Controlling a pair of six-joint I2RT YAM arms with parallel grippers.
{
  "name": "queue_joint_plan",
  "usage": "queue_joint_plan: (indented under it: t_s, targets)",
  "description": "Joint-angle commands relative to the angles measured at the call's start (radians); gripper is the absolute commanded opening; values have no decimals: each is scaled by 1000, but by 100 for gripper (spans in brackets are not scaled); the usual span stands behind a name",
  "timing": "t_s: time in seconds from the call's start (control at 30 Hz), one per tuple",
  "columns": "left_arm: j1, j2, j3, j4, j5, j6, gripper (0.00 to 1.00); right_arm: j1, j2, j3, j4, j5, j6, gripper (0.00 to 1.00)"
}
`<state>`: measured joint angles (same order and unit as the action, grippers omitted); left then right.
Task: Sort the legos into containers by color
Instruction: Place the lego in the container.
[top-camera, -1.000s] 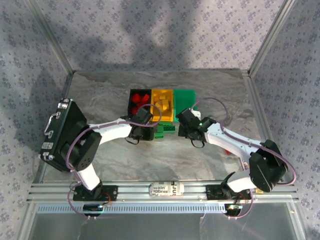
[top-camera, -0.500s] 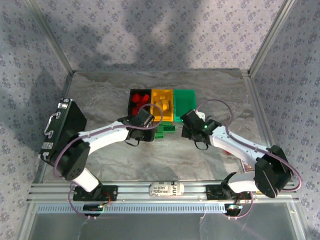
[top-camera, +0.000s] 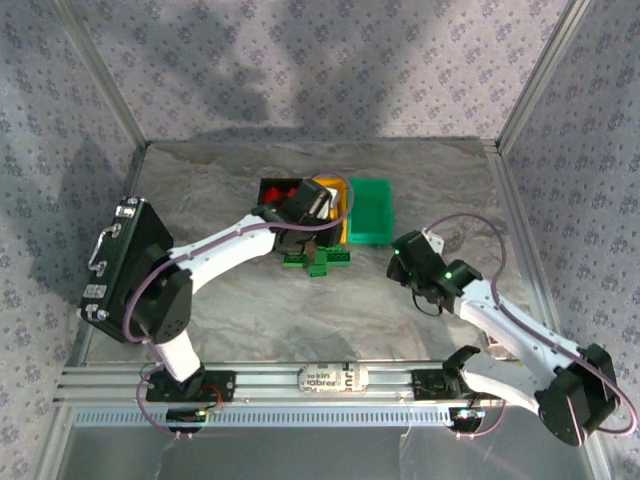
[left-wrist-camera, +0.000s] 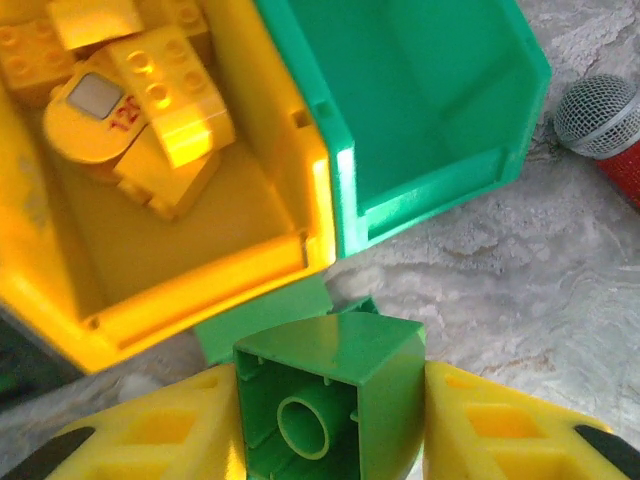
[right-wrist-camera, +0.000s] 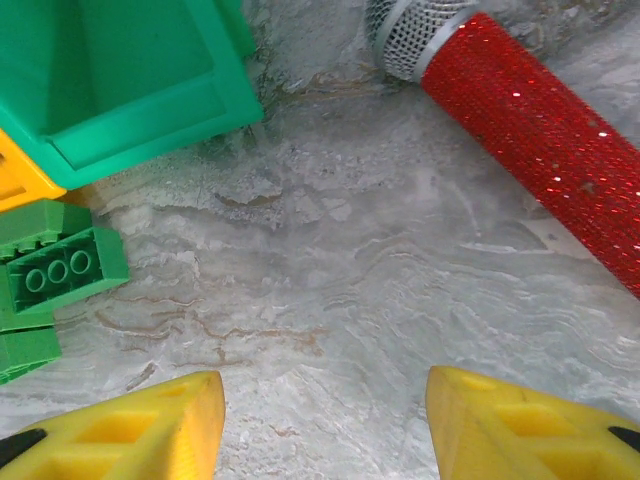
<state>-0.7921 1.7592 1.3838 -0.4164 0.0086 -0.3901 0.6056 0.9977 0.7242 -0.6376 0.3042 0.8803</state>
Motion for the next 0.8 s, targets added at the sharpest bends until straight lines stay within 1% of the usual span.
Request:
queue_joint_plan:
  t_s: [0.0, 0.1, 0.27, 0.4, 0.5, 0.53, 0.57, 0.6, 0.63, 0.67, 0.7, 0.77]
  targets:
    - [-21, 83, 125, -18, 31, 51, 41, -15, -65, -33, -60, 26, 34, 57]
    - [-30, 145, 207, -44, 34, 61, 41, -21, -111, -53, -68, 20, 34, 57]
    - [-31, 241, 334, -92, 43, 79, 41, -25, -125, -63, -66, 4, 32, 57]
    - [-31, 343, 480, -164, 41, 104, 40, -21, -123, -66, -51, -11, 32, 56]
    - [-28, 422, 607, -223, 17, 126, 40, -20, -126, -60, -57, -14, 31, 56]
    - [-25, 448, 652, -246, 12, 126, 42, -17, -132, -59, -59, -16, 30, 56]
    - [-23, 467, 687, -255, 11, 126, 49, -12, -136, -61, -57, -14, 28, 56]
    - [-20, 479, 710, -255, 9, 124, 59, -9, -142, -64, -56, -12, 29, 56]
    - [-18, 487, 736, -293, 4, 122, 70, -8, -147, -70, -52, -10, 28, 56]
    - [-20, 489, 760, -312, -10, 120, 75, -7, -148, -75, -45, -12, 29, 56]
    - [-20, 485, 770, -323, -23, 119, 77, -7, -146, -75, -39, -15, 25, 56]
    - [-20, 445, 739, -310, -54, 117, 81, -5, -134, -70, -33, -26, 14, 56]
